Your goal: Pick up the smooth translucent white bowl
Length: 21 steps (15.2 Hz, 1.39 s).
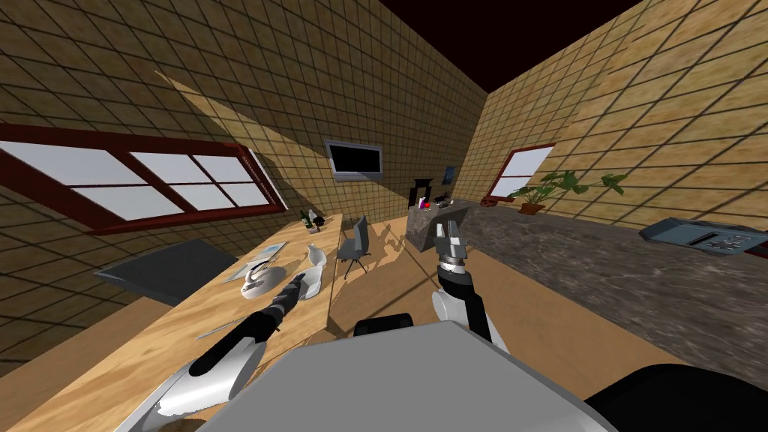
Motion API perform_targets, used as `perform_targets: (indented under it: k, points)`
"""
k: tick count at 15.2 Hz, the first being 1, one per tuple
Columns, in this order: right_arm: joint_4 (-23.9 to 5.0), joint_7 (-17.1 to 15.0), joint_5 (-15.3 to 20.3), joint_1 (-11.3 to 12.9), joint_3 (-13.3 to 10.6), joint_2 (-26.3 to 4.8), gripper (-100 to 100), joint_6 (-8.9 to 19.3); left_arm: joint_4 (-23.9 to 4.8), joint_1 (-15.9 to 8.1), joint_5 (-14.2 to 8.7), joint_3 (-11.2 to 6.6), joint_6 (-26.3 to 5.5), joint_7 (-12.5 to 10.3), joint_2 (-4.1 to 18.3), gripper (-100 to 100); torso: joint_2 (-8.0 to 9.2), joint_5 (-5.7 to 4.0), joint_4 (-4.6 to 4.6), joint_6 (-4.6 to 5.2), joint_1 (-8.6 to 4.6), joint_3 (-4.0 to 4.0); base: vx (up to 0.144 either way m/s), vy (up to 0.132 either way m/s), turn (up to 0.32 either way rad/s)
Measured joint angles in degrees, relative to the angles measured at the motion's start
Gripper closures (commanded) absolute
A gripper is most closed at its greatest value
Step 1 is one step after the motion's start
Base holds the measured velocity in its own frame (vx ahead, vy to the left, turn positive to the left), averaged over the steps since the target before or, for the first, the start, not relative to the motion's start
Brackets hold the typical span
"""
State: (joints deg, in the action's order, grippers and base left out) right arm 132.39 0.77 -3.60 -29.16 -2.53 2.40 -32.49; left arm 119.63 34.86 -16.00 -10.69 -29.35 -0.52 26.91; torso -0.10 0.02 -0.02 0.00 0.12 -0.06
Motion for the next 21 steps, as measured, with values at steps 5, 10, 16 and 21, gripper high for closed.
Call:
perform_targets:
  k: [5,10,16,21]
  points:
    - [0.0,0.0,0.0,0.0,0.0,0.0,0,0.0,-1.3,0.9,-2.2,-1.24,-5.0,-0.8,1.2,-100,0.0,0.0,0.0,0.0,-0.03,0.0,0.017,0.021,-0.075]
    - [0.0,0.0,0.0,0.0,0.0,0.0,0,0.0,-1.6,1.4,-3.9,-2.45,-10.0,-1.6,2.3,-100,0.02,-0.01,0.01,0.01,-0.05,0.01,0.013,0.017,-0.081]
    - [0.0,0.0,0.0,0.0,0.0,0.0,0,0.0,-2.8,1.9,-6.1,-3.81,-16.2,-2.6,3.5,-100,0.01,0.0,0.0,-0.01,-0.01,0.01,0.017,0.026,-0.084]
    - [0.0,0.0,0.0,0.0,0.0,0.0,0,0.0,-3.5,2.3,-8.1,-5.18,-21.2,-3.4,4.7,-100,0.0,-0.01,0.0,0.01,-0.03,0.0,0.016,0.022,-0.087]
